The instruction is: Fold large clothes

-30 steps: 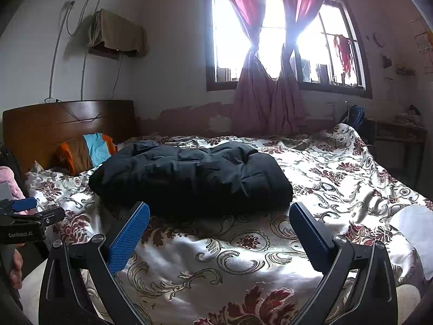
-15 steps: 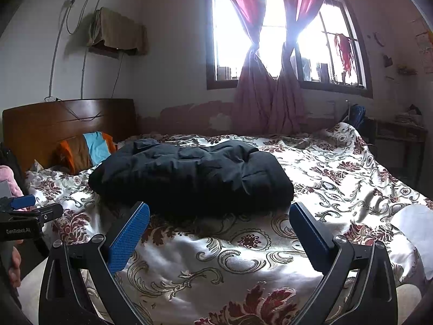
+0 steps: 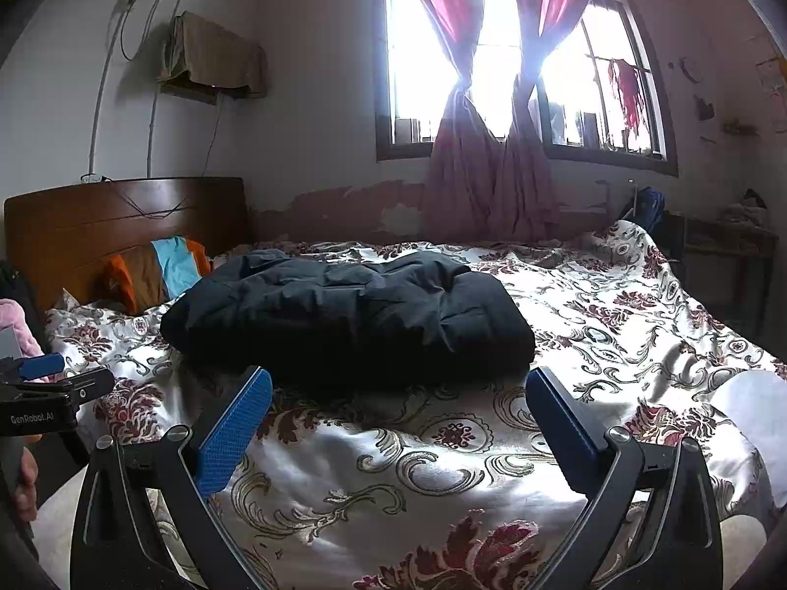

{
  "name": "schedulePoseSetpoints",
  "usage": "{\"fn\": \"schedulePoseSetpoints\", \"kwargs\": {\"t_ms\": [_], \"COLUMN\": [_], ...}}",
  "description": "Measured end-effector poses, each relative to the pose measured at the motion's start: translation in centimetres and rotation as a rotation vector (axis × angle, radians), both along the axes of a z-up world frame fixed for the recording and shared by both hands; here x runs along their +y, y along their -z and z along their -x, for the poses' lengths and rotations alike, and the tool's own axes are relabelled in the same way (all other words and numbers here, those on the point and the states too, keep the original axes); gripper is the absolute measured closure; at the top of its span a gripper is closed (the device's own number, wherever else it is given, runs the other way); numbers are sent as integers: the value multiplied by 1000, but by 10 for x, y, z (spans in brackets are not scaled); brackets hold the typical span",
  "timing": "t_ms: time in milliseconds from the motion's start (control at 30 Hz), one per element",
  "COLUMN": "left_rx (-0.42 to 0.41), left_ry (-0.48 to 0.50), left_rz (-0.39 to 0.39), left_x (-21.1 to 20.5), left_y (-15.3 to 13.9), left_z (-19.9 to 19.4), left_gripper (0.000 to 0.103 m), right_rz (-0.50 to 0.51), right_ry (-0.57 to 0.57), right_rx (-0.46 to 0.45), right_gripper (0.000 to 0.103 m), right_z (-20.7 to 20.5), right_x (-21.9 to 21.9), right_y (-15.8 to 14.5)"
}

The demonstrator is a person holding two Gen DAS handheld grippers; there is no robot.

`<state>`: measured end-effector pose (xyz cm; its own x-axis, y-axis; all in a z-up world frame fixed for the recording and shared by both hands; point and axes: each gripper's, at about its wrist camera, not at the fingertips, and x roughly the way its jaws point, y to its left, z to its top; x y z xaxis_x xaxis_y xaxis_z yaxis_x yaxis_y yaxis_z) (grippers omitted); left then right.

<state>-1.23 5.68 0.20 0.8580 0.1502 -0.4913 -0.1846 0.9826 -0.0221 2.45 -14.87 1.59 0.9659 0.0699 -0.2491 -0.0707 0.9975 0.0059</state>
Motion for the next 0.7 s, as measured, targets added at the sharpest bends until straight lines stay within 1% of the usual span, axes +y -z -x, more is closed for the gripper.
{"fn": "schedulePoseSetpoints", "kwargs": {"t_ms": [200, 300, 367, 467, 633, 700], "left_rx": [1, 18, 12, 5, -5, -3], "left_ry": [0, -29, -53, -88, -104, -101], "left_rz": [3, 9, 10, 0, -28, -26], "left_x": [-2, -1, -1, 0, -4, -5], "left_y": [0, 1, 1, 0, -2, -3], "left_z": [0, 0, 1, 3, 5, 5], "left_gripper": [0, 0, 0, 0, 0, 0], "right_rz": [4, 6, 7, 7, 7, 7], "right_ry": [-2, -3, -2, -4, -4, -3], "right_rx": [12, 12, 13, 14, 15, 15], "right_gripper": [2, 2, 2, 2, 2, 2], "right_z": [-1, -1, 0, 0, -1, -1], "right_x": [-1, -2, -2, -2, -2, -2], "right_y": [2, 2, 2, 2, 2, 2]}}
